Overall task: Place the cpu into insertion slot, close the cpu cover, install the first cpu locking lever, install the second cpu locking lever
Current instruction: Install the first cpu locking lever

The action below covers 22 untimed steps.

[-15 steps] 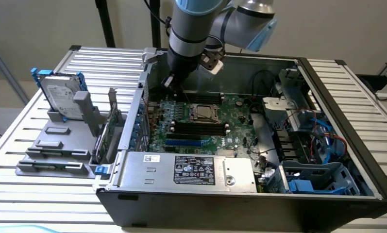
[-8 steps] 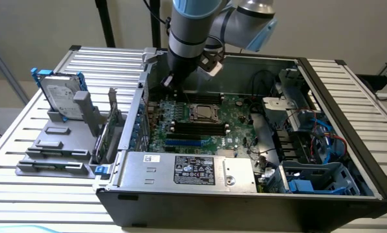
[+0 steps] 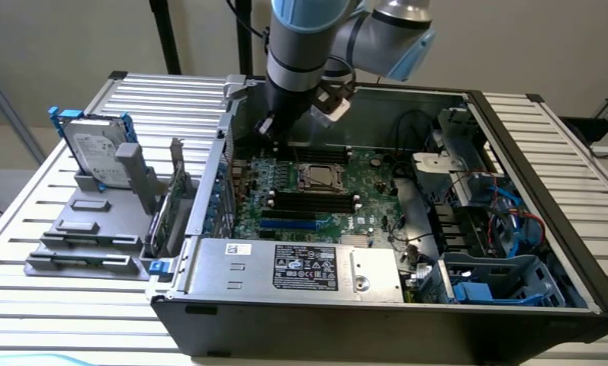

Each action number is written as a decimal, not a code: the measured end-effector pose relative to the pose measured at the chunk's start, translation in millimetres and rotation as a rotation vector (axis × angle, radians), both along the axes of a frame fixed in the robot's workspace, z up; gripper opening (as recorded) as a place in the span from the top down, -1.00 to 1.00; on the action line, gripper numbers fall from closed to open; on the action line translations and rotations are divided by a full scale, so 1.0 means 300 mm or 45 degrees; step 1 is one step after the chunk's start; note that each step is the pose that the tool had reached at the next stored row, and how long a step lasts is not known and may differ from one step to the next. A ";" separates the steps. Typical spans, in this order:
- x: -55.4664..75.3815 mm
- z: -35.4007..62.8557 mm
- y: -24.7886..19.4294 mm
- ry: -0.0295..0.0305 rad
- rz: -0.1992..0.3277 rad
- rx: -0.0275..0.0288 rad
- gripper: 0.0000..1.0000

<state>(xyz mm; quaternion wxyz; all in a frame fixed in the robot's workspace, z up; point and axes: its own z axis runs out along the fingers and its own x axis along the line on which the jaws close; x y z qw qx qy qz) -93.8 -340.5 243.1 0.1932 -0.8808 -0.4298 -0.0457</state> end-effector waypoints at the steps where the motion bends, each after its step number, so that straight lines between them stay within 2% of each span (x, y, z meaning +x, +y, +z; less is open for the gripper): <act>1: 0.004 0.000 0.001 0.0000 -0.004 0.0000 0.79; 5: 0.036 0.000 0.004 0.0000 -0.012 -0.0001 0.79; 13: 0.148 -0.001 0.004 0.0000 -0.013 -0.0001 0.79; 18: 0.152 -0.003 0.004 0.0003 -0.014 0.0001 0.79; 22: 0.151 -0.025 0.004 0.0004 -0.014 -0.0002 0.79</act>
